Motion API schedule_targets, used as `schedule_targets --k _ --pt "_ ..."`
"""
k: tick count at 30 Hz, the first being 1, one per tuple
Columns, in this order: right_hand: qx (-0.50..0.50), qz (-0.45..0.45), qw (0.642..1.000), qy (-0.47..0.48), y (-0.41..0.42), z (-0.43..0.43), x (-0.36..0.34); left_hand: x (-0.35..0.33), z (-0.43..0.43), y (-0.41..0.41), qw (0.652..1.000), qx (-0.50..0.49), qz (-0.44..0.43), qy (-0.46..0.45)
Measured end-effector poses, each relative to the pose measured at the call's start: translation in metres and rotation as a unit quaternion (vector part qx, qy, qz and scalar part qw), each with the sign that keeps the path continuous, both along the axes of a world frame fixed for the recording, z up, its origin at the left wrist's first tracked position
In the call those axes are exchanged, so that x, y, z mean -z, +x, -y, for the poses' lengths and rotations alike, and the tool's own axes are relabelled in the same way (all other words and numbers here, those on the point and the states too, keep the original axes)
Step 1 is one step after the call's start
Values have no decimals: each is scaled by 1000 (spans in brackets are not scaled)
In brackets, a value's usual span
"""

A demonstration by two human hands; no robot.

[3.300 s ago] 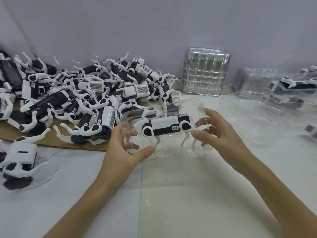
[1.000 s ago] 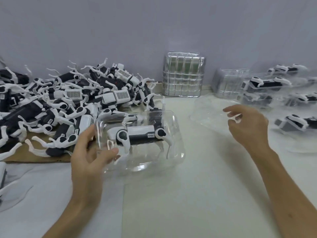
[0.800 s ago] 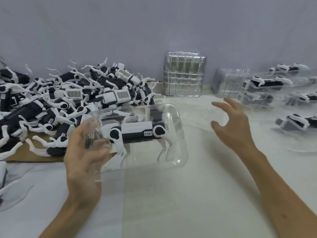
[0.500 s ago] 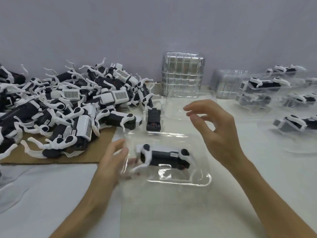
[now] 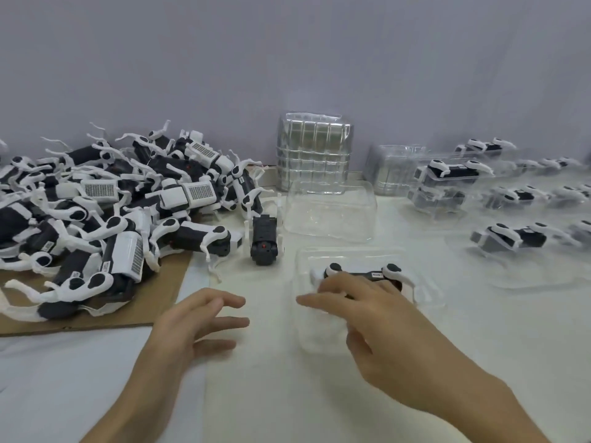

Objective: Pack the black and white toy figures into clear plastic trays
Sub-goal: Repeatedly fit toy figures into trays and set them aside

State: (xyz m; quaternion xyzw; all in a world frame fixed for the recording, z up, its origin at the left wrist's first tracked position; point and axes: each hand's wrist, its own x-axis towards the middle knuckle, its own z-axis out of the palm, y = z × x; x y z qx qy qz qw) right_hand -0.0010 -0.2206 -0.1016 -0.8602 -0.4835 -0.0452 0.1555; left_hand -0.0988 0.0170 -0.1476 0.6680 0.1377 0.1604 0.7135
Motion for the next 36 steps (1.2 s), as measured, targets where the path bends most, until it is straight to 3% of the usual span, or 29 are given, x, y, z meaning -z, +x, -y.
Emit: schedule_targets --k 6,15,24,36 --pt "201 25 976 78 42 34 15 0 -2 0 1000 -15 8 -5" --pt "308 55 945 98 73 65 19 6 -7 4 1000 -7 -5 -20" --pt "288 64 951 97 80 65 26 6 -9 6 1000 -8 -7 -21" --pt "125 25 987 95 92 -3 30 8 -9 10 999 -9 -21 -23"
